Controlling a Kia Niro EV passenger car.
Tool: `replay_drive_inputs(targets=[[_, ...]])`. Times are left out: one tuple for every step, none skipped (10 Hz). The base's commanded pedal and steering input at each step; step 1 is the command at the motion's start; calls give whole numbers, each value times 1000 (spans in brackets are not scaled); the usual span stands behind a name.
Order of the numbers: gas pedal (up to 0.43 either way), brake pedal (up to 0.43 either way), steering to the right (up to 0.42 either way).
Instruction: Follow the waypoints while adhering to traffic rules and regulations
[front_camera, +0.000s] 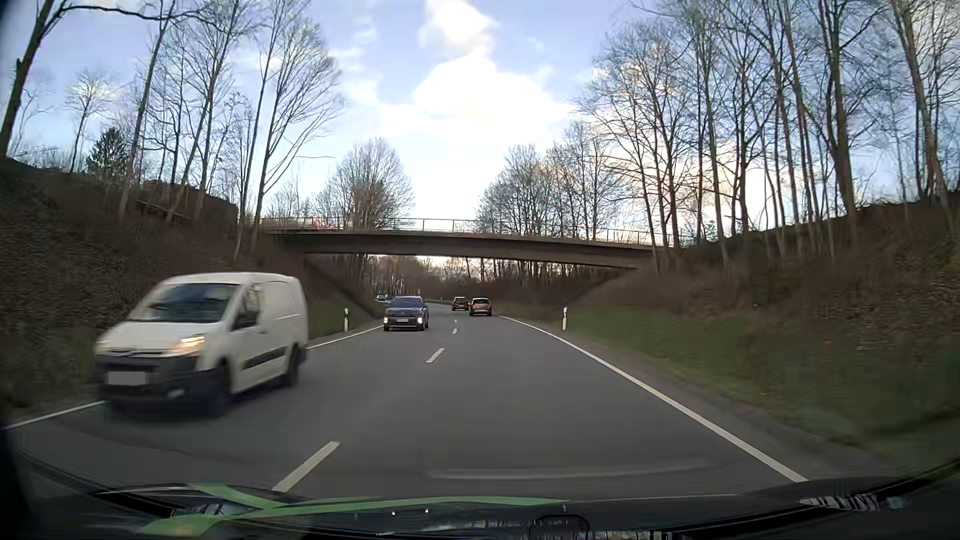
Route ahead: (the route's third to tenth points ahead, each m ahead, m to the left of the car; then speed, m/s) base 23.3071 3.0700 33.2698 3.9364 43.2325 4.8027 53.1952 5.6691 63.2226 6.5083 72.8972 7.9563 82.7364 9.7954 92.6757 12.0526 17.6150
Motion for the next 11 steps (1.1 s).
replay_drive_inputs(targets=[[130, 0, -17], [130, 0, -17], [130, 0, -17], [130, 0, -17], [130, 0, -17], [130, 0, -17], [130, 0, -17], [130, 0, -16], [130, 0, -16], [130, 0, -16], [130, 0, -14]])
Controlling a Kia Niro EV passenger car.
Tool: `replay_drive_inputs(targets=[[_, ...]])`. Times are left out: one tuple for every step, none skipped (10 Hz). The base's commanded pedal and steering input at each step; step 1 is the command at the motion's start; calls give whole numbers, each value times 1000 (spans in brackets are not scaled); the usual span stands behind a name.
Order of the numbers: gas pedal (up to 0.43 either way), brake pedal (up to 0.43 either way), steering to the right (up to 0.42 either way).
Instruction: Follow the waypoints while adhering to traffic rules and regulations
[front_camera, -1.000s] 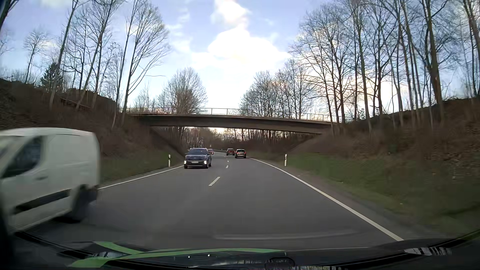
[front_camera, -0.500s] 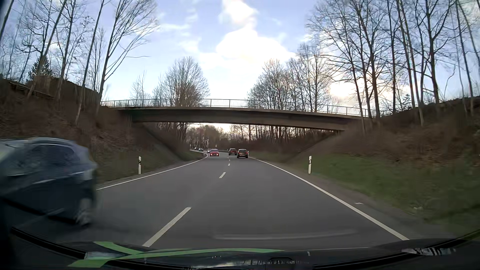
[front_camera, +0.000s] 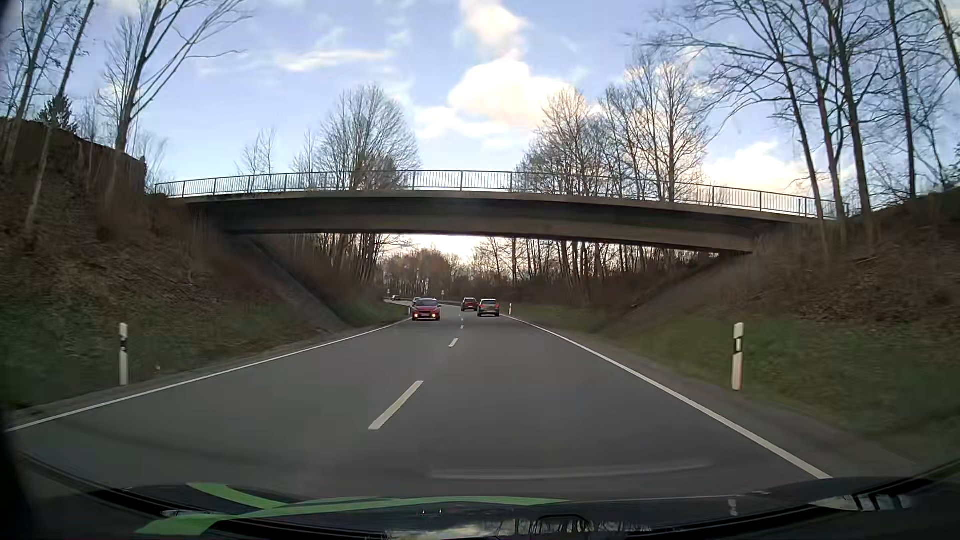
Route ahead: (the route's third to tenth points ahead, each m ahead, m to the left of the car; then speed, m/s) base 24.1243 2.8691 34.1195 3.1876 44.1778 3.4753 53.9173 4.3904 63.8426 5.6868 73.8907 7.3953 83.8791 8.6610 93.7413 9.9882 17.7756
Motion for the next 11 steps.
replay_drive_inputs(targets=[[130, 0, -14], [130, 0, -13], [130, 0, -13], [130, 0, -13], [130, 0, -14], [130, 0, -13], [130, 0, -13], [130, 0, -13], [130, 0, -13], [130, 0, -13], [130, 0, -13]])
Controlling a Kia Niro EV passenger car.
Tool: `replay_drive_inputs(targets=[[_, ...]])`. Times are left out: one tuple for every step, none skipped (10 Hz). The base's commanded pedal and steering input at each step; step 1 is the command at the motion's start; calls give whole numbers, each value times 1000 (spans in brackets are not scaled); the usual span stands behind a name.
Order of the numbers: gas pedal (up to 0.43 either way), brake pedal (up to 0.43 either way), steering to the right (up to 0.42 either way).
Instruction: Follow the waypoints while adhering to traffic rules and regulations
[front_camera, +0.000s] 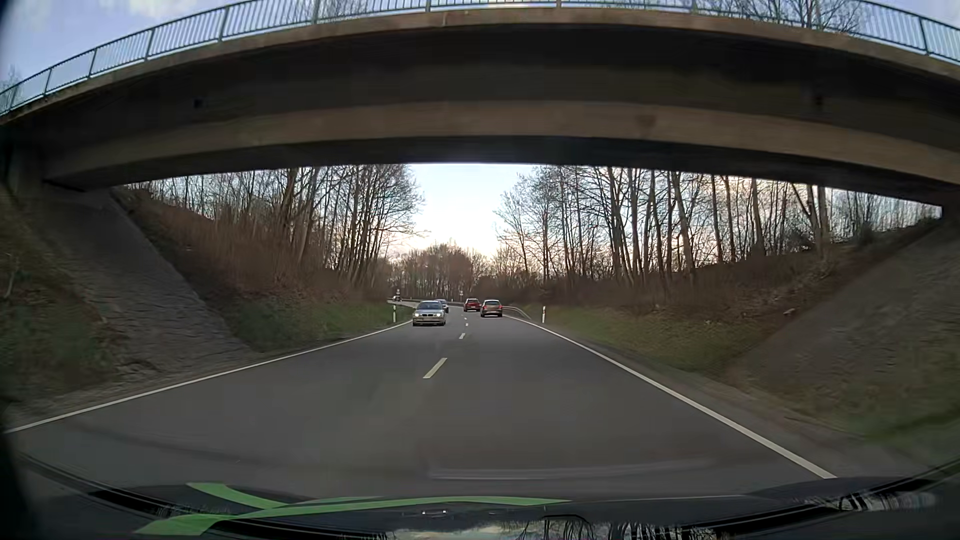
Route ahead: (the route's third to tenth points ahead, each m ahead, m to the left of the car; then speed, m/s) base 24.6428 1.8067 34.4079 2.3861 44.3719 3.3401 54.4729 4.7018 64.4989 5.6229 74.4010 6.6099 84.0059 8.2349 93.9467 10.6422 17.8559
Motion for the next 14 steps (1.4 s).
replay_drive_inputs(targets=[[130, 0, -13], [130, 0, -12], [130, 0, -12], [130, 0, -12], [130, 0, -12], [130, 0, -12], [130, 0, -12], [130, 0, -12], [130, 0, -12], [130, 0, -12], [130, 0, -12], [130, 0, -12], [130, 0, -12], [138, 0, -11]])
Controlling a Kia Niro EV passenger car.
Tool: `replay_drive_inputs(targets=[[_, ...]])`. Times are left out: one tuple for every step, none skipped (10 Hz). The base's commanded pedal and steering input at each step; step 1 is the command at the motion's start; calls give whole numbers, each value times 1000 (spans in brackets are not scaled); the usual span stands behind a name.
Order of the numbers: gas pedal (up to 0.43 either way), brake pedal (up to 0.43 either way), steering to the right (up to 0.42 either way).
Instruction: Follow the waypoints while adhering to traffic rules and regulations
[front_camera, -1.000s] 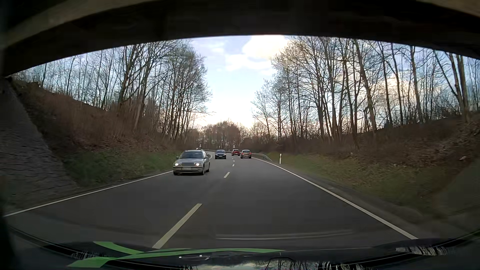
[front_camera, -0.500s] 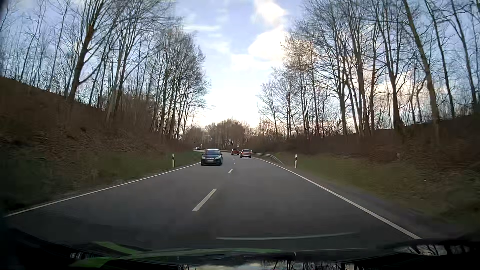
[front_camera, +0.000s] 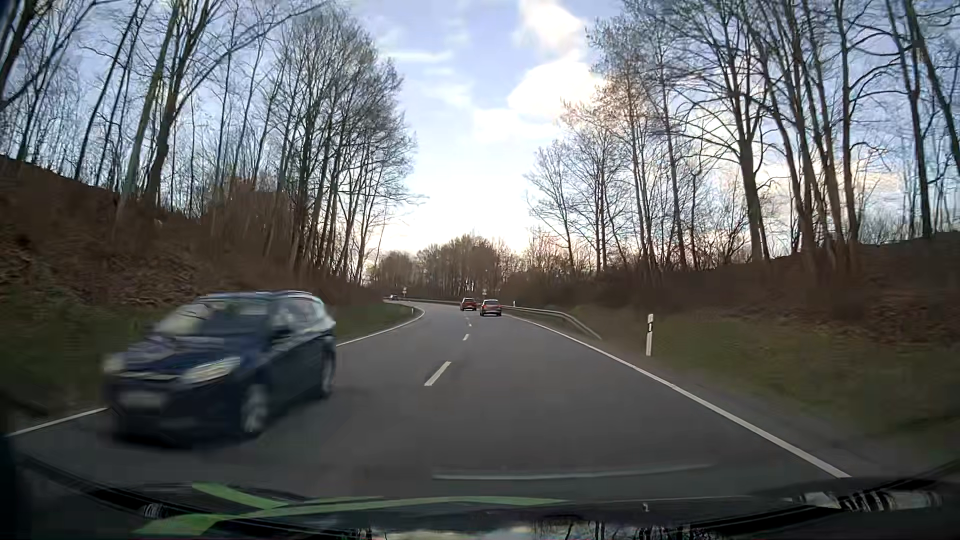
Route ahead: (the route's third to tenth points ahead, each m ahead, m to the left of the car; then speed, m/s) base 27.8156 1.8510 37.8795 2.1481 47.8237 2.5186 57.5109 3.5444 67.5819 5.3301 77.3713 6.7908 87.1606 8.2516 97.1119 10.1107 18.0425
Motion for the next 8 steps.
replay_drive_inputs(targets=[[138, 0, -11], [138, 0, -11], [138, 0, -11], [138, 0, -11], [138, 0, -11], [138, 0, -10], [138, 0, -10], [138, 0, -10]])
